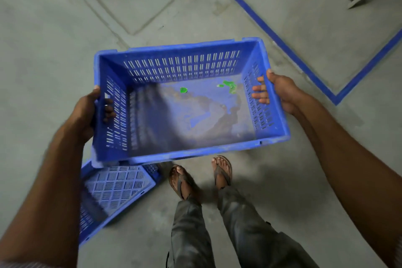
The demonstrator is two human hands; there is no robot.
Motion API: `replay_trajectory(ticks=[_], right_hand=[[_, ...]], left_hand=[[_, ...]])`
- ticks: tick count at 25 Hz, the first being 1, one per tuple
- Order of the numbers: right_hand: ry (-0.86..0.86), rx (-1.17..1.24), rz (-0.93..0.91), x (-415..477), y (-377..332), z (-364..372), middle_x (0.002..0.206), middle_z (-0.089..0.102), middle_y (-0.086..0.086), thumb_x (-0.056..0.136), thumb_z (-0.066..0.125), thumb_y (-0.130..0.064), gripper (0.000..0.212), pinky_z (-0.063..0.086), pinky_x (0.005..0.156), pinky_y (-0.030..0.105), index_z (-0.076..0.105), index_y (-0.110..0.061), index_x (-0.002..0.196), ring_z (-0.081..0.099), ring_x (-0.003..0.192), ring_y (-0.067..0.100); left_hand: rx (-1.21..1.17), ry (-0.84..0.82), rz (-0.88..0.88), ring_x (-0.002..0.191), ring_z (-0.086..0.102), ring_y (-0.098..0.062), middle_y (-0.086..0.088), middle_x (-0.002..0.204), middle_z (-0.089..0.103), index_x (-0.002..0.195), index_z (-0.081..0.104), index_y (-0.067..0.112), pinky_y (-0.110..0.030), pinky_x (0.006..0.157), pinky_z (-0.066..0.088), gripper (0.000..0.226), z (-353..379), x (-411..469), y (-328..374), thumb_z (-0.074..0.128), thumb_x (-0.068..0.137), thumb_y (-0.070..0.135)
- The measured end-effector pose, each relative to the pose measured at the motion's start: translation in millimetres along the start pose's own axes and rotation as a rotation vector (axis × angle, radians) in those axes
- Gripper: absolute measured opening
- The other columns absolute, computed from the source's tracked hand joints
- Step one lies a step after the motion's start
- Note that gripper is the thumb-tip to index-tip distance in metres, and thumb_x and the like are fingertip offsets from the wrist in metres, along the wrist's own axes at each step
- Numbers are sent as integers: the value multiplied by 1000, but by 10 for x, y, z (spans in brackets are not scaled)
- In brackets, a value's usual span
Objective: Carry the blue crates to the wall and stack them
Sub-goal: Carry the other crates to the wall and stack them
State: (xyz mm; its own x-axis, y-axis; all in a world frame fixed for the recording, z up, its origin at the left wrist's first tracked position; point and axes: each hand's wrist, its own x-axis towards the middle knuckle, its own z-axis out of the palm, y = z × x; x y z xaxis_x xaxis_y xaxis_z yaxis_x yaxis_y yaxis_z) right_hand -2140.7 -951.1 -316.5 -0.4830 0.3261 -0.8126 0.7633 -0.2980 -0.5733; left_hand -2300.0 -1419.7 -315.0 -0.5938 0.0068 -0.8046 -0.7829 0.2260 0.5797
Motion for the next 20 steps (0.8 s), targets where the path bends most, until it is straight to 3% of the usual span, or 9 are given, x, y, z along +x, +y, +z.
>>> replay_trajectory(ticks=[4, 9, 14, 20], right_hand=[[72, -10, 8, -870, -119, -563, 84, 61, 6, 109, 29, -48, 43, 47, 39, 16, 51, -11, 114, 66, 43, 10], [82, 101, 144, -1859, 101, -1305, 68, 61, 5, 104, 35, -59, 51, 52, 41, 22, 51, -15, 85, 68, 47, 18], [168, 79, 188, -2737, 829, -1843, 48, 57, 4, 95, 31, -76, 65, 51, 47, 24, 46, -17, 74, 65, 43, 19], [340, 194, 205, -3780, 1933, -2428, 58, 49, 7, 93, 28, -79, 69, 45, 39, 21, 42, -16, 70, 58, 45, 21]], left_hand=[[90, -83, 6, 42, 57, -13, -1, 58, 53, 82, 52, 11, -15, 38, 38, 54, 242, -829, 337, 34, 104, 57], [180, -251, -60, 59, 71, -25, -10, 64, 63, 85, 58, 5, -26, 53, 60, 56, 494, -1622, 446, 46, 100, 57], [377, -364, -33, 62, 68, -29, -11, 66, 53, 76, 52, 9, -29, 49, 56, 69, 946, -2263, 241, 49, 88, 77], [567, -446, -52, 61, 67, -29, -12, 64, 52, 75, 51, 8, -33, 59, 54, 72, 1740, -2917, -152, 49, 87, 79]])
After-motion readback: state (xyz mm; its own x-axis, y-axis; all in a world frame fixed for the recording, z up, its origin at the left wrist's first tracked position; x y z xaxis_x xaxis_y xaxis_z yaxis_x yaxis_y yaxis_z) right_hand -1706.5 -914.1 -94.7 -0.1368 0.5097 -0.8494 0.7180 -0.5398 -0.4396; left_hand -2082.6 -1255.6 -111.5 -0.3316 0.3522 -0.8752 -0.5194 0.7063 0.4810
